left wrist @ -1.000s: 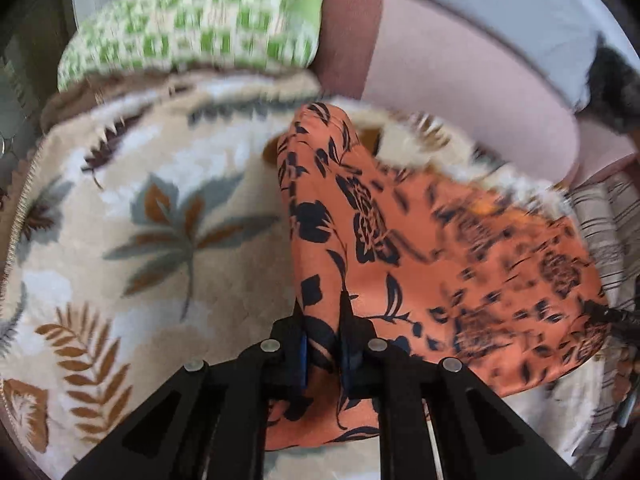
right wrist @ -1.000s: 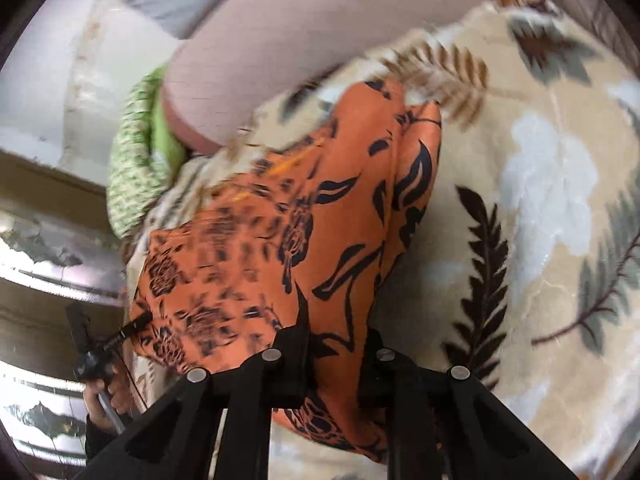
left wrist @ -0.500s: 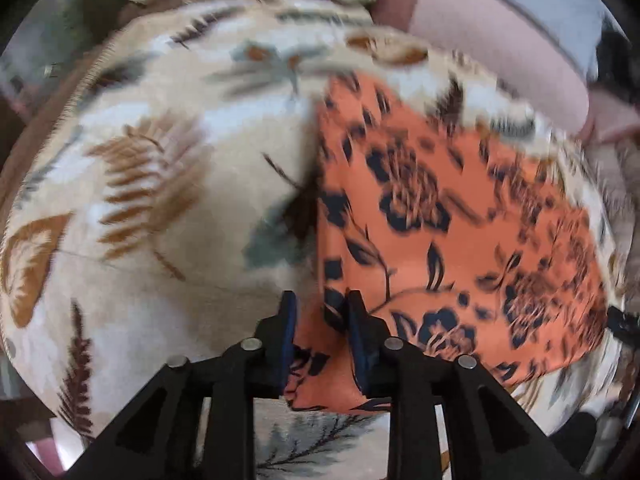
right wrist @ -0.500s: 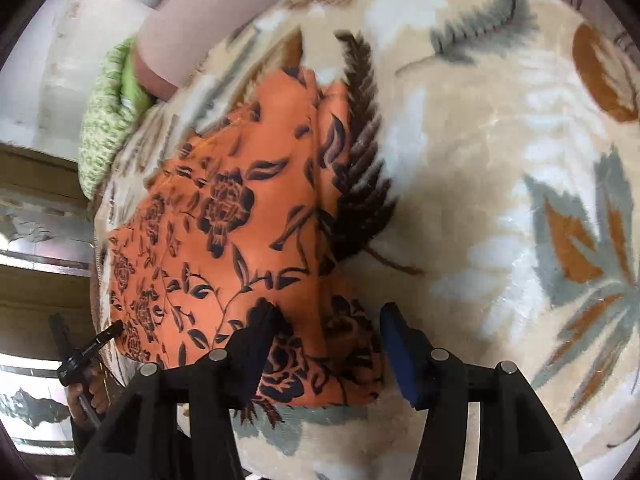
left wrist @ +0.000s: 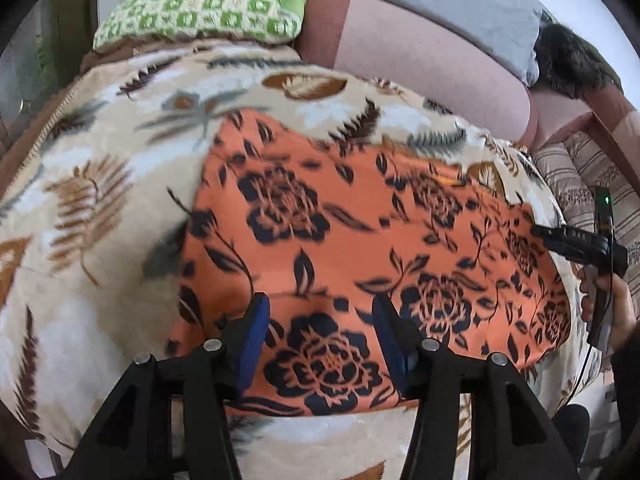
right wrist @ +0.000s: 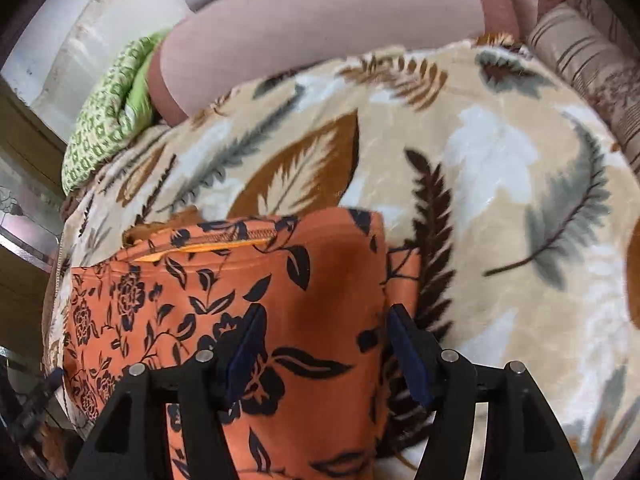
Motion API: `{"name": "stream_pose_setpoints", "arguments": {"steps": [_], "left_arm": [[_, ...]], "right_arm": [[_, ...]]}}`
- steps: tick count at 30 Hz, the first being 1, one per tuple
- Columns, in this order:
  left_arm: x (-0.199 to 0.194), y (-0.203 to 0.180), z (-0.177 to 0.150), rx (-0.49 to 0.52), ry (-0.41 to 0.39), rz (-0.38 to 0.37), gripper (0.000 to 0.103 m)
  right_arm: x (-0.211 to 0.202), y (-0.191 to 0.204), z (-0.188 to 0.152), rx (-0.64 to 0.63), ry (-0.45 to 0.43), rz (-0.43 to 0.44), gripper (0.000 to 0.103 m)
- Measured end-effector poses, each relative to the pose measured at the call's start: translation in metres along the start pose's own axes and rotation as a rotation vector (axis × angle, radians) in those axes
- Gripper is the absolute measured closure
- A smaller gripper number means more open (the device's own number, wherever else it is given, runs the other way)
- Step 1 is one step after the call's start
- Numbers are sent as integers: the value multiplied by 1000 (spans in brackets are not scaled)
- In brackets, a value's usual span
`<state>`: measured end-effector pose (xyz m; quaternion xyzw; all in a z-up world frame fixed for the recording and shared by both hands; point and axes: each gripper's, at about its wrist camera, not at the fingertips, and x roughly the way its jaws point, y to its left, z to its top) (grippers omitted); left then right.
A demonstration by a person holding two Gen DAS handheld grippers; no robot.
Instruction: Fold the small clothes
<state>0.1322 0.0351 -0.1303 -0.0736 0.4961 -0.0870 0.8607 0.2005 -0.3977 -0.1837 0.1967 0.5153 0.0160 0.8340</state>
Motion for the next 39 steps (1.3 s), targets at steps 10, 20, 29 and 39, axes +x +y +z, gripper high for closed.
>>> {"name": "stream_pose_setpoints", "arguments": {"steps": [10, 20, 29, 39], "left_arm": [[12, 8, -6, -16, 18, 17, 49], [10, 12, -3, 1, -4, 52, 49], [5, 20, -3, -5, -18, 49, 49], [-5, 27, -20, -14, 3, 38, 49]], "right_arm": [[-23, 7, 0, -16, -12, -75, 95], [-38, -20, -21, 105, -86, -129, 90], [-71, -2, -66, 43, -32, -143, 90], [-83, -22, -100, 113, -23, -109, 31]]}}
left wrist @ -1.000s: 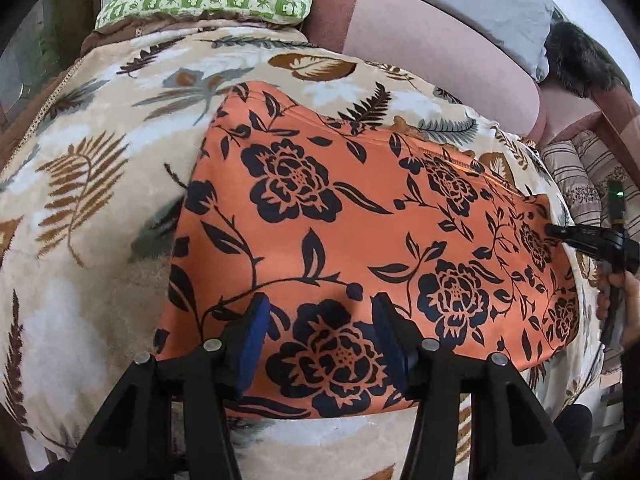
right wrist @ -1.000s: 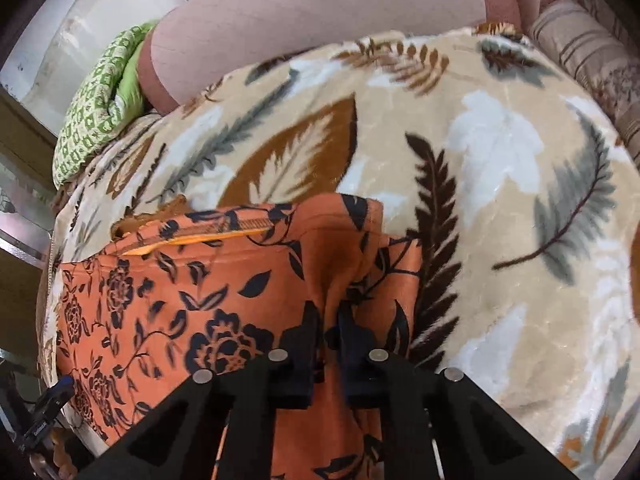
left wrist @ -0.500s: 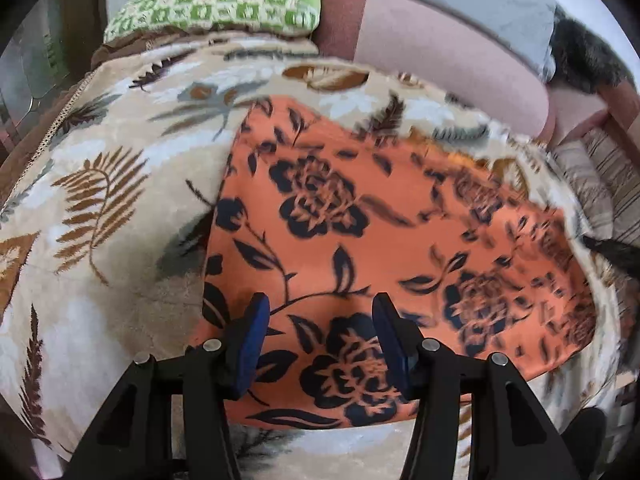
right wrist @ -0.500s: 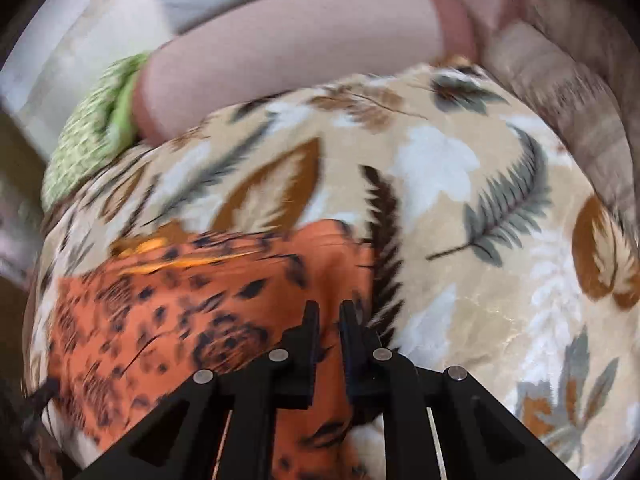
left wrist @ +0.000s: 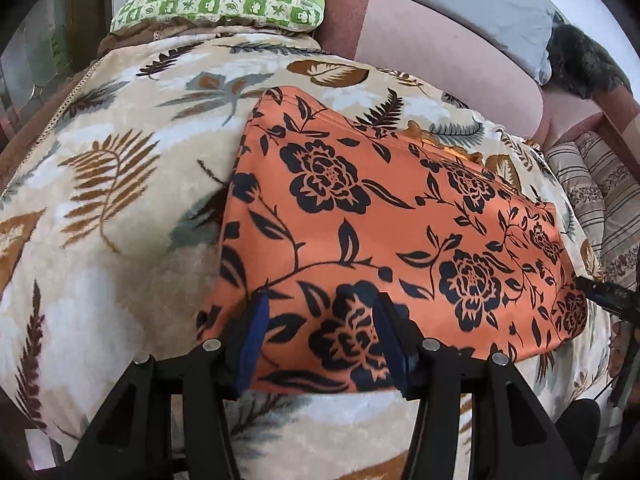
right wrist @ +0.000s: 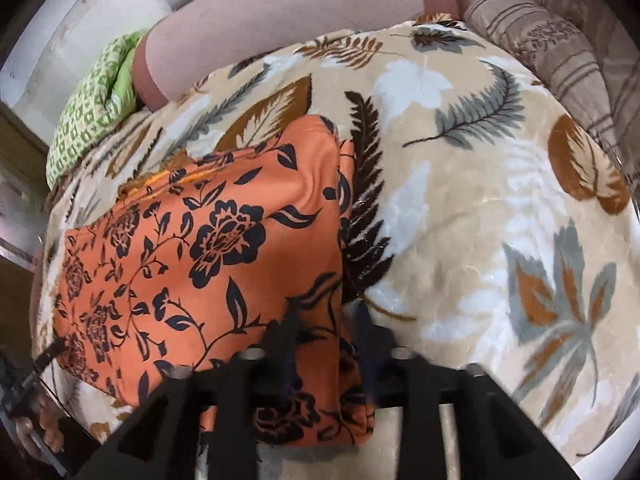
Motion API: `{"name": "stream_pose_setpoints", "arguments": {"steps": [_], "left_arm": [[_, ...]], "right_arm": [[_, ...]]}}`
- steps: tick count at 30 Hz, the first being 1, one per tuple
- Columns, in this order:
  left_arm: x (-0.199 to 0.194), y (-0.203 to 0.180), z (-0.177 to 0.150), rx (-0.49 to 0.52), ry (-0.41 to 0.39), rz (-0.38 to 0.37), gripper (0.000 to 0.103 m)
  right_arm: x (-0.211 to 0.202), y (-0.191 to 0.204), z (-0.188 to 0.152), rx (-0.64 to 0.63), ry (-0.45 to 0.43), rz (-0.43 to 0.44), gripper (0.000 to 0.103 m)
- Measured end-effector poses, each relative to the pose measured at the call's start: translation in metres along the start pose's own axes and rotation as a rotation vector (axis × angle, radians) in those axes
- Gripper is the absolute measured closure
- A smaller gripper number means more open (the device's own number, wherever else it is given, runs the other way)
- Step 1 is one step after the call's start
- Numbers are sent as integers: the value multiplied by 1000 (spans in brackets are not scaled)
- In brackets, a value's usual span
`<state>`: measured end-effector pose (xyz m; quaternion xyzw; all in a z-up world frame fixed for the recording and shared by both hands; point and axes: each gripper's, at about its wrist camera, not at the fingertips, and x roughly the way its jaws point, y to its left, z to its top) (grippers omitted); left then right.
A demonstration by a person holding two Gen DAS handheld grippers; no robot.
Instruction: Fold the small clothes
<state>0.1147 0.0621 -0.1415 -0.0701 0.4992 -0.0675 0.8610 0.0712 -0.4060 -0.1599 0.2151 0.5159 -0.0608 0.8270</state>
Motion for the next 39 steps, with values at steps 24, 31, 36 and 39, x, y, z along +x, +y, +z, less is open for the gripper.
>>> {"name": "stream_pose_setpoints", "arguments": {"steps": [24, 31, 36, 39], "left_arm": [[-23, -5, -1, -1, -40, -16, 48], [12, -2, 3, 8, -2, 40, 41], [16, 3, -6, 17, 6, 31, 41], [-2, 14, -4, -8, -28, 5, 41]], "right_arm": [[-22, -9, -26, -5, 14, -21, 87], [-11, 37, 41, -11, -52, 345, 24], [83, -8, 67, 233, 87, 93, 26], [66, -23, 54, 304, 1, 158, 28]]}}
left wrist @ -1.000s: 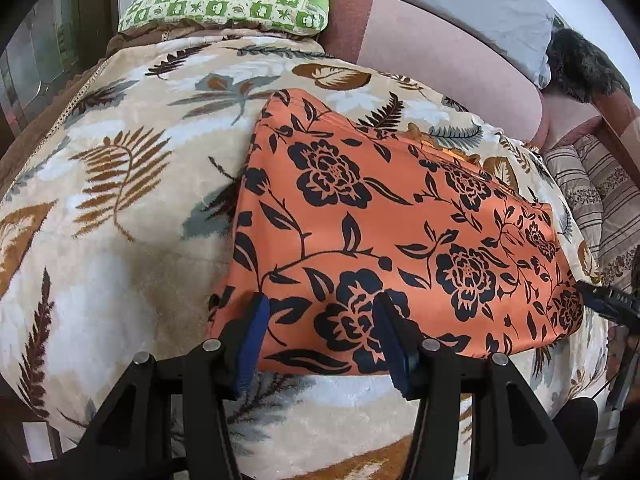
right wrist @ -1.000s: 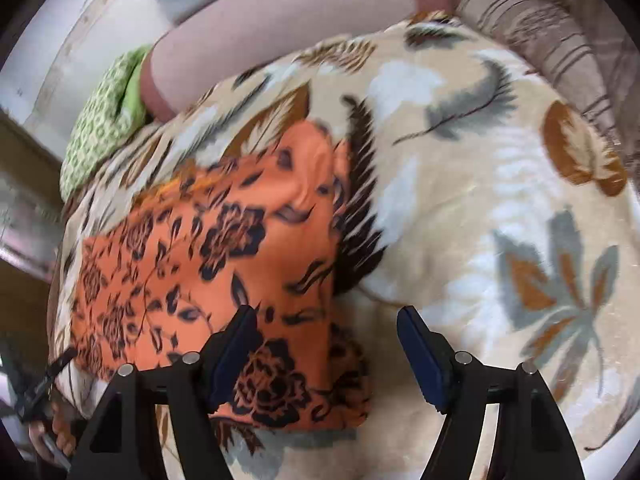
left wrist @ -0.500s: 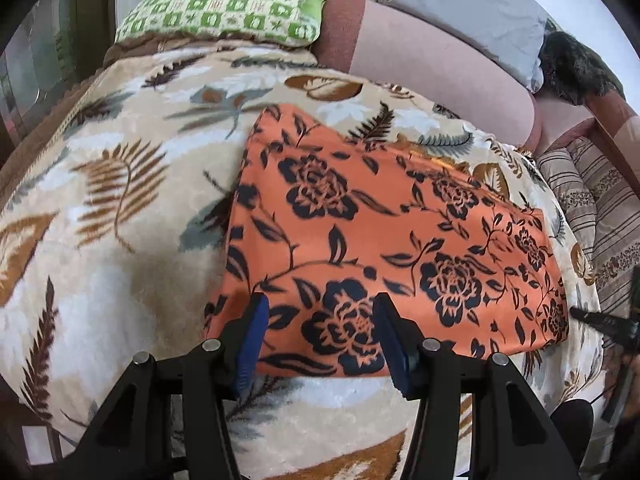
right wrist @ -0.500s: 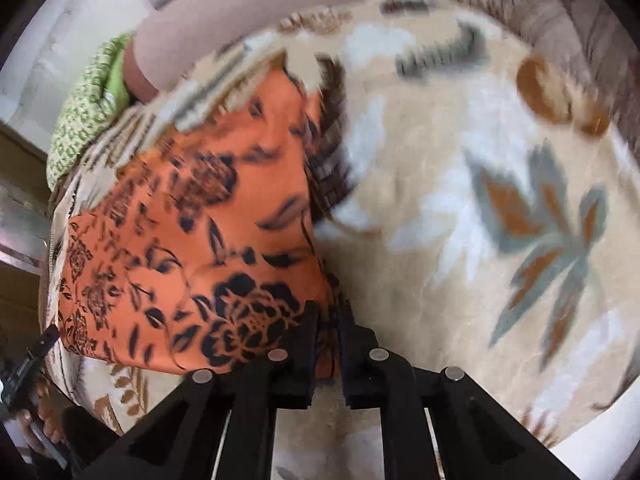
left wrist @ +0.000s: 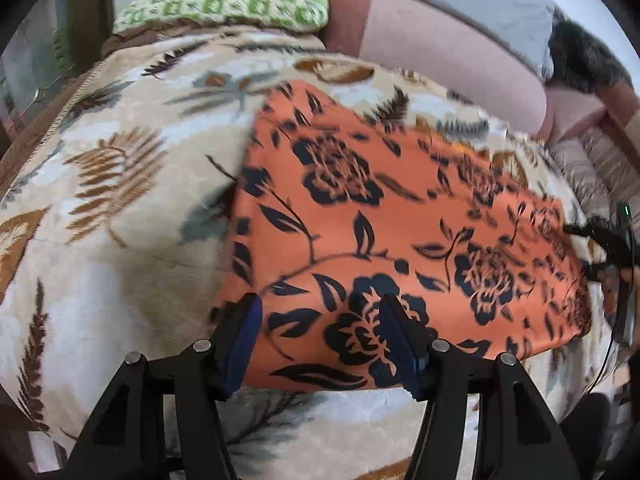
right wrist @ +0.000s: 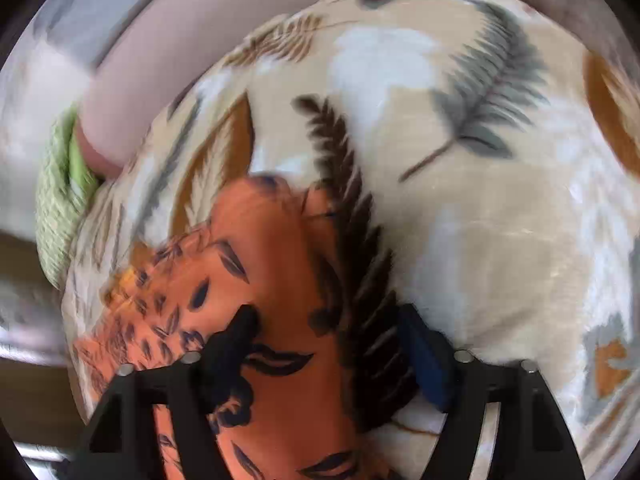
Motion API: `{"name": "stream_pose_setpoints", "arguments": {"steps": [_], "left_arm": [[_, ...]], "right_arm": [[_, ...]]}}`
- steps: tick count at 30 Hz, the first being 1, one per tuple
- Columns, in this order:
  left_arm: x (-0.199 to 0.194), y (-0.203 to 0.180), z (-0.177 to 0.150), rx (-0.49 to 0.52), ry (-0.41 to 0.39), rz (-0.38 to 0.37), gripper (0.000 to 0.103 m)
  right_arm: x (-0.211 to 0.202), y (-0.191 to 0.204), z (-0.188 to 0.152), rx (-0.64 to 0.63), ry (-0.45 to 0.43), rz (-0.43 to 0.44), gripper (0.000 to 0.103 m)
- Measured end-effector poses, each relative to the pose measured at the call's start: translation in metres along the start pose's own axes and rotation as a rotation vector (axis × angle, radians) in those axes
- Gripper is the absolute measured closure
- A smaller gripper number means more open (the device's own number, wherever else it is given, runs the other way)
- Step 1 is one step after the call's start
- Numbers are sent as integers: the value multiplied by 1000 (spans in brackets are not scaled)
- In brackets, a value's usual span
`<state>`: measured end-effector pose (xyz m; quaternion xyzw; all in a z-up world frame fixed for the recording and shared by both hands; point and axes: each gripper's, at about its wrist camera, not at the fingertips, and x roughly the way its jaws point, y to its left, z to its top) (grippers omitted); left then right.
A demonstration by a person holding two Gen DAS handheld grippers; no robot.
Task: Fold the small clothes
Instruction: 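Move the right gripper to the shirt's other side edge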
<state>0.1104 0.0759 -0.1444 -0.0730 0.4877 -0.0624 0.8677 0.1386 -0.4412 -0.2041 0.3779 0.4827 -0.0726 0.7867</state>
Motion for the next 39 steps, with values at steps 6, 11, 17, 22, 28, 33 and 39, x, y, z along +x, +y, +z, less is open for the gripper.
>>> {"name": "stream_pose_setpoints", "arguments": {"steps": [6, 11, 17, 22, 28, 33, 39], "left_arm": [[-21, 36, -4, -120, -53, -14, 41], [15, 46, -14, -102, 86, 123, 40], [-36, 39, -9, -87, -51, 79, 40], [12, 50, -20, -93, 127, 156, 37], [-44, 55, -10, -132, -54, 54, 37], [-53, 66, 6, -172, -90, -37, 37], [-25, 76, 38, -251, -61, -113, 37]], "right_arm": [[-74, 62, -45, -298, -157, 105, 27], [-11, 43, -70, -276, 91, 42, 26], [-44, 57, -79, -283, -28, 54, 31], [-12, 58, -88, -342, 72, 34, 22], [-27, 67, -90, -356, 15, -22, 25], [-37, 81, -102, -410, -4, 64, 24], [-2, 56, -103, -314, 84, -2, 25]]}}
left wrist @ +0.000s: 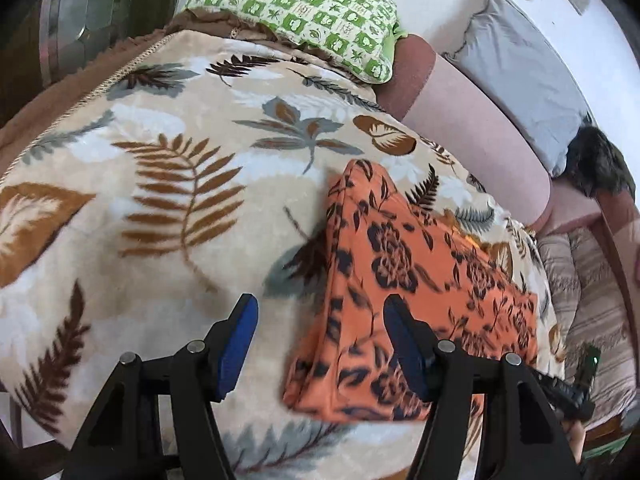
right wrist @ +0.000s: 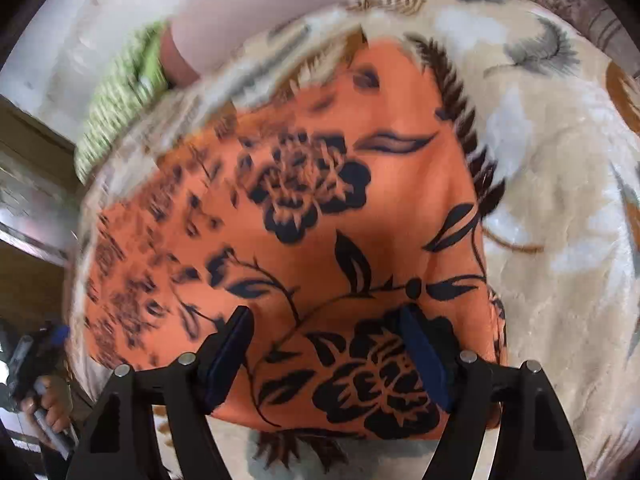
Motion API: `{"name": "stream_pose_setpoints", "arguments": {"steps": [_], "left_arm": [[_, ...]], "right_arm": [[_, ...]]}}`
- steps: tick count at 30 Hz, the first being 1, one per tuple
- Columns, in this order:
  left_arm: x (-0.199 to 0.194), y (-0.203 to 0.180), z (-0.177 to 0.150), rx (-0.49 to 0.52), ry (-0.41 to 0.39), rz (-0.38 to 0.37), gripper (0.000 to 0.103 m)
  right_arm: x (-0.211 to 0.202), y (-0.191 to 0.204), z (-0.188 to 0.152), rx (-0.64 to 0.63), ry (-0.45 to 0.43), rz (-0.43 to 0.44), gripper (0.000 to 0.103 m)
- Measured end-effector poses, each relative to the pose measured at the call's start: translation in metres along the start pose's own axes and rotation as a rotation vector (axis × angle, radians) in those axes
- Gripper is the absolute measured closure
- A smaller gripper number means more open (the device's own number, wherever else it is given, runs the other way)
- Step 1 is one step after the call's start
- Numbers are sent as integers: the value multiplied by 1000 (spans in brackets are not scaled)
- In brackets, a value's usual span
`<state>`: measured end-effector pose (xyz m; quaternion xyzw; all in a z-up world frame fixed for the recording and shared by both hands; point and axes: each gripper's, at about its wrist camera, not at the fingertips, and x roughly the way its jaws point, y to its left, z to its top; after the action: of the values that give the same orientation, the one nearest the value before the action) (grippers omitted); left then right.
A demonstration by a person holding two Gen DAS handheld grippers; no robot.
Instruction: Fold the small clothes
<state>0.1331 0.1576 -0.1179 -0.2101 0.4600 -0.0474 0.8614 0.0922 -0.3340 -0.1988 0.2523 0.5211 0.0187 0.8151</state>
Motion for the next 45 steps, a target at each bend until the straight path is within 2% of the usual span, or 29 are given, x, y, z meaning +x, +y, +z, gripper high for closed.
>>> {"name": "stream_pose_setpoints", "arguments": {"steps": [3, 6, 9, 12, 13, 14, 15, 16, 18, 20, 23, 24, 26, 27, 29, 33, 35, 39, 41, 43, 45], "left_arm": [[12, -18, 16, 58, -3, -36, 37], [36, -43, 37, 134, 1, -56, 37], [71, -59, 56, 163, 45, -54, 37], [117, -62, 68, 189, 112, 10, 37], [128, -59, 69, 186, 133, 44, 37], [142, -54, 70, 177, 150, 121, 36], [151, -50, 71, 169, 160, 174, 35], [153, -48, 72, 156, 154, 168, 34], [148, -56, 72, 183, 144, 200, 34], [134, -69, 68, 244, 101, 239, 35], [106, -77, 63, 272, 37, 208, 35], [100, -79, 60, 280, 30, 210, 35], [88, -84, 55, 291, 18, 212, 35], [83, -87, 53, 294, 16, 214, 35], [66, -91, 47, 298, -2, 218, 35], [38, -102, 36, 333, -45, 222, 35], [29, -106, 29, 345, -60, 225, 35], [15, -111, 12, 350, -67, 231, 34], [10, -110, 2, 339, -71, 228, 34], [12, -110, -7, 332, -52, 223, 34], [21, -109, -16, 323, -14, 227, 34]], "right_arm": [[-14, 17, 10, -69, -33, 0, 25], [-25, 37, 36, -115, -70, 65, 25], [-12, 40, 68, -116, -82, 134, 25], [22, 16, 101, -45, -49, 149, 24], [38, 8, 108, -4, -35, 118, 25], [50, -9, 114, 55, -29, 72, 25], [59, -25, 117, 118, -34, 103, 25], [60, -34, 118, 161, -55, 152, 25], [52, -30, 122, 164, -59, 142, 25], [38, -13, 121, 79, -83, 111, 24], [19, -1, 123, 2, -141, 155, 24], [23, -8, 127, 16, -145, 124, 23], [49, -30, 134, 83, -67, -1, 21], [61, -45, 135, 140, -34, -30, 23], [46, -46, 133, 181, -93, 18, 24], [-2, -9, 113, 51, -160, 70, 23], [-16, 2, 97, 12, -146, 113, 23], [-36, 9, 52, -21, -136, 133, 23], [-39, 10, 25, -52, -138, 103, 23], [-22, 6, 10, -41, -103, 92, 23], [8, -17, 2, 38, -9, 82, 23]]}}
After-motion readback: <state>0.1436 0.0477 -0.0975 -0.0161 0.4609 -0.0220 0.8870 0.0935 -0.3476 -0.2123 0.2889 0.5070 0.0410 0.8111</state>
